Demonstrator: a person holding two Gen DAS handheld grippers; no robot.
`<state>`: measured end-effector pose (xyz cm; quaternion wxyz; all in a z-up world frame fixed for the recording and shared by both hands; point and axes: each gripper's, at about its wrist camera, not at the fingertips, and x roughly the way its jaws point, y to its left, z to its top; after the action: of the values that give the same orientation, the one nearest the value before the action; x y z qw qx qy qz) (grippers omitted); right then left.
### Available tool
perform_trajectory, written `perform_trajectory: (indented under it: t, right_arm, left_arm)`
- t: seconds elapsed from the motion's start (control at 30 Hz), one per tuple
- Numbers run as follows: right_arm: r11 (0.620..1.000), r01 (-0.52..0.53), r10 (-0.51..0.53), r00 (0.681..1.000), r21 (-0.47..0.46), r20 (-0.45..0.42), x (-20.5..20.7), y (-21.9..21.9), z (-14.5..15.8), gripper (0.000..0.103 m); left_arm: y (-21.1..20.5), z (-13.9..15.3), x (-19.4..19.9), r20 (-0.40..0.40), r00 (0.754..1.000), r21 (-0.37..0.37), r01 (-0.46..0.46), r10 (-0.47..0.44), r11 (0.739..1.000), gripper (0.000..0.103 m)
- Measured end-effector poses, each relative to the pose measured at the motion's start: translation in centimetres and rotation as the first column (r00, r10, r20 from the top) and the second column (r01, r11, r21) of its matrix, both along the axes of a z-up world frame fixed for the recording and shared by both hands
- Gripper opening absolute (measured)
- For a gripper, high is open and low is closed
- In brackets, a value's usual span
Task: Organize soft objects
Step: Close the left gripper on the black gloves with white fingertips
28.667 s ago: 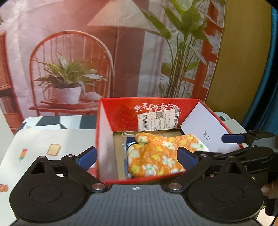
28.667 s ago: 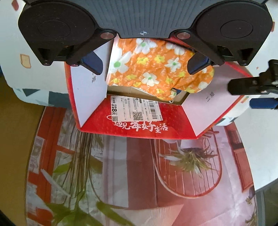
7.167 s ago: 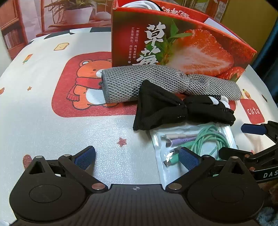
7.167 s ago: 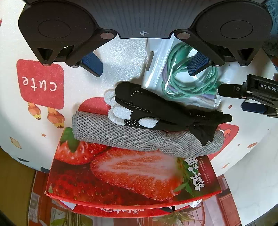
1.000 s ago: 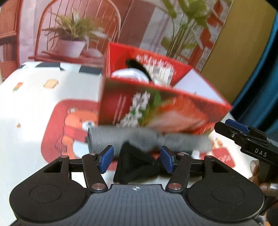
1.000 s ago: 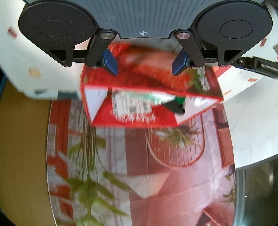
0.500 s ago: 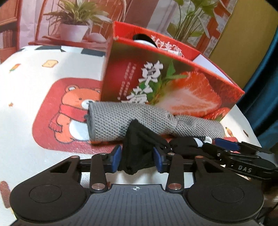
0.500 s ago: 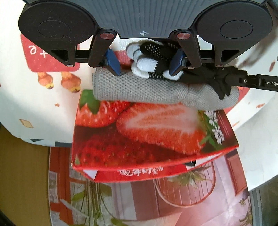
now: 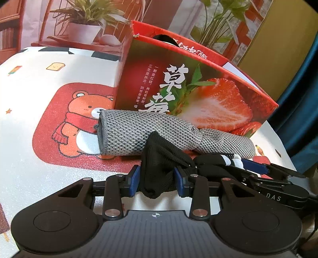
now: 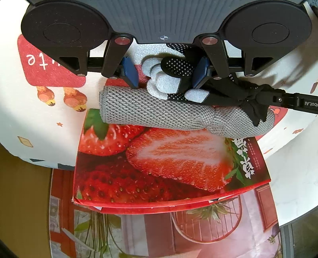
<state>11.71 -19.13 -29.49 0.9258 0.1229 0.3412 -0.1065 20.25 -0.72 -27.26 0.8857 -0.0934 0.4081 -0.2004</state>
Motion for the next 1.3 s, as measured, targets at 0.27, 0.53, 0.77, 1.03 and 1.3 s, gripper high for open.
perform_trajectory:
  t: [0.27,0.53,0.77,1.03,1.3]
  right_arm:
    - [1.0,0.0,0.0,1.0,0.004,0.001,-0.04,-0.09,-0.02,0.058]
    - [1.0,0.002,-0.002,1.0,0.008,-0.009,-0.15,0.11,0.13,0.058]
    - [1.0,-0.01,0.01,1.0,0.012,-0.019,-0.15,0.25,0.24,0.058]
    - [0.999,-0.028,0.028,0.999,0.023,-0.029,-0.19,0.56,0.41,0.054]
    - [0.997,-0.048,0.05,0.998,0.055,-0.031,-0.3,0.7,0.61,0.032]
  left_arm:
    - [0.01,0.04,0.06,-0.005,1.0,0.002,0.003,-0.003,1.0,0.039]
    - [-0.18,0.1,0.0,-0.014,1.0,0.014,0.023,-0.023,1.0,0.038]
    - [-0.43,0.02,-0.12,-0.022,0.999,0.009,0.043,-0.043,0.999,0.036]
    - [-0.62,-0.05,-0.19,-0.025,0.998,0.009,0.064,-0.063,0.998,0.033]
    - [-0.65,-0.06,-0.37,-0.037,0.996,-0.008,0.077,-0.077,0.997,0.023]
